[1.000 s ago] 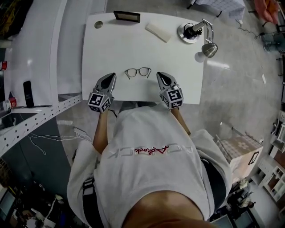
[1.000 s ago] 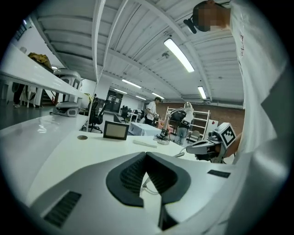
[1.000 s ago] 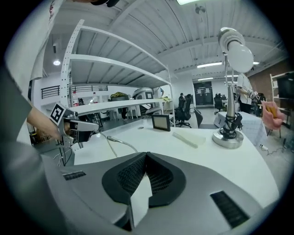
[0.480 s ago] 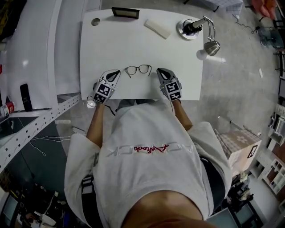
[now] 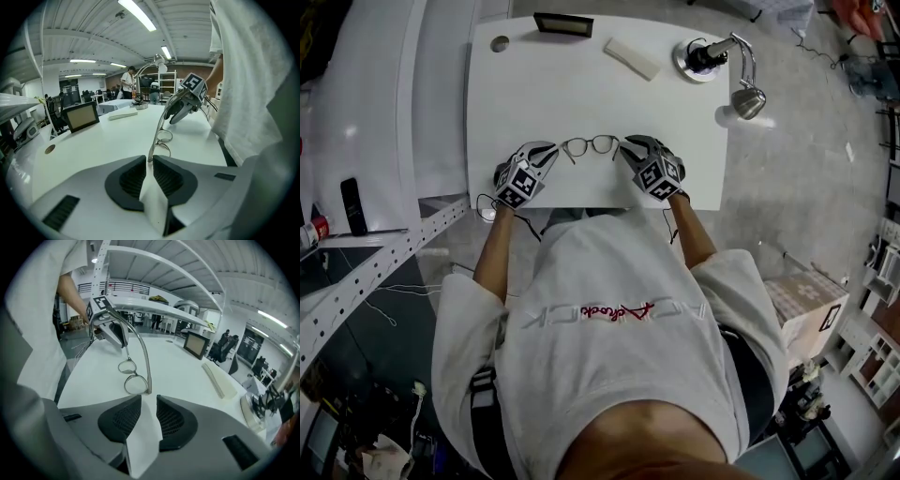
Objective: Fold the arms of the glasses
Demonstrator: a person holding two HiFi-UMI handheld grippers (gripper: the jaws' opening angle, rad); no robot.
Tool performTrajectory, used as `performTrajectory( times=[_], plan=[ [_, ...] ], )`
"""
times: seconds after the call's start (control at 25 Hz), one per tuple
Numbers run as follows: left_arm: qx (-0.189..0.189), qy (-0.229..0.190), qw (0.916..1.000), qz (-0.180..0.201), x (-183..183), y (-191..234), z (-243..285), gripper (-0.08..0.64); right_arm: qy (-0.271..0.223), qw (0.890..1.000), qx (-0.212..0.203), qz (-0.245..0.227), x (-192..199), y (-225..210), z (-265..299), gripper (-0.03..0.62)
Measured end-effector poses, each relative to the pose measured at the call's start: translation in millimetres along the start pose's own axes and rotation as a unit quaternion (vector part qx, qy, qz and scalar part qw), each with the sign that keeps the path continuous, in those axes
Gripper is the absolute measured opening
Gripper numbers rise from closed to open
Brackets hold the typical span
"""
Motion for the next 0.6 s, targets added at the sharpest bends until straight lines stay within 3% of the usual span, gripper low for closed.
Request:
performTrajectory(
  times=[0.12,0.24,0.6],
  plan=[
    [0.011,0.004,0.9995,0.029,-5.7,0.0,-1.4,0.104,0.000,0.998,-0.004,-0.062,-9.5,-0.7,-1.2,0.115],
    [0.019,0.023,0.9970,0.071,-6.2,-3.4,0.4,0.115,0.003,0.994,-0.016,-0.104,-13.2,0.2,0.8,0.115],
    [0.024,0.039,0.9925,0.114,-13.1,-2.8,6.8,0.115,0.004,0.987,-0.030,-0.158,-19.5,0.5,3.4,0.103]
  ],
)
Point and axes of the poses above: the fingertips, and each gripper's own axes: z forward along the fingers, y to its left, x out of its underside, the point moved 3 cm from there along -z, backward along the fingers, and after that the axes turned 4 degrees about y, right-handed, at the moved point
